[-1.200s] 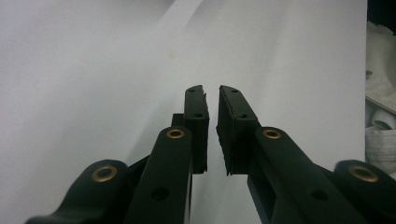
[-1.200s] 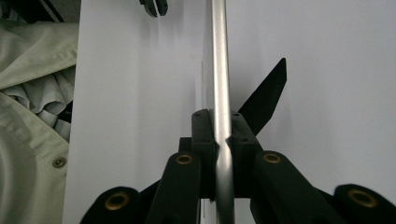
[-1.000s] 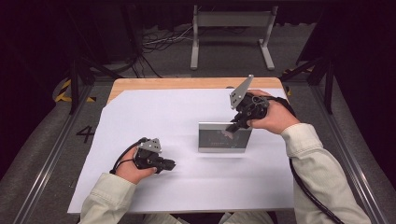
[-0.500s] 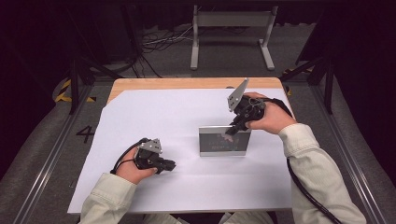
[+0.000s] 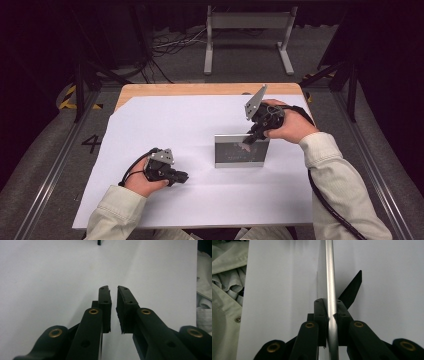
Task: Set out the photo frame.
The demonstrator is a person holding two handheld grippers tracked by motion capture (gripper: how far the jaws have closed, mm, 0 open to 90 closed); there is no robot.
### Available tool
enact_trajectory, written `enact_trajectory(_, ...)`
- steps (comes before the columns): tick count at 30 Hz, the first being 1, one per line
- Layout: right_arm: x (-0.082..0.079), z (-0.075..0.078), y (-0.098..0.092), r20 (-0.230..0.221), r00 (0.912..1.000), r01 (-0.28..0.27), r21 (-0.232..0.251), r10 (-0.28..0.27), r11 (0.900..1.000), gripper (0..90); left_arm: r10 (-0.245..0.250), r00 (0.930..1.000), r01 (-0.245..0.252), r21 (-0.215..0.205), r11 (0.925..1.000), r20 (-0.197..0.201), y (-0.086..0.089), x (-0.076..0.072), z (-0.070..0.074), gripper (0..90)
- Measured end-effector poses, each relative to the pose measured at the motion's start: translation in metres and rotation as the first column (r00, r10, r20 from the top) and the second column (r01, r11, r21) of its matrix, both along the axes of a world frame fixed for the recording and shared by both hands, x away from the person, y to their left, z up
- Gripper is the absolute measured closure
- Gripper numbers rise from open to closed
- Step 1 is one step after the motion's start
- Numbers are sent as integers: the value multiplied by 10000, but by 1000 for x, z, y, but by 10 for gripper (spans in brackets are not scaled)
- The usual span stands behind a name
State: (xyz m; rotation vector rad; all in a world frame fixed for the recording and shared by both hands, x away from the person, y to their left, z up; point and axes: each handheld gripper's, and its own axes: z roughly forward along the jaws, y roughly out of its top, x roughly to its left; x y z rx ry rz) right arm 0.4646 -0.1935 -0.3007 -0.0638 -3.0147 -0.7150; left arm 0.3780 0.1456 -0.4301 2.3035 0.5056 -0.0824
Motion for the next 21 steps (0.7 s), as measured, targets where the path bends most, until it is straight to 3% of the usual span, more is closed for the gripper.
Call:
enact_trajectory(14,2,-3,-3,615,9966,537,201,-548,9984,764,-63,10000,63,-7,10000,-8,-3,1,0,813)
enact_trajectory(16,3,-3,-4,910,9932,702,327,-729,9970,715,-72,10000,72,2,10000,-17,-3,1,0,811)
enact_trajectory(21,1,-2,-5,1003,9894,982,673,-1046,9929,589,-67,10000,67,6,10000,10,-2,2,0,800)
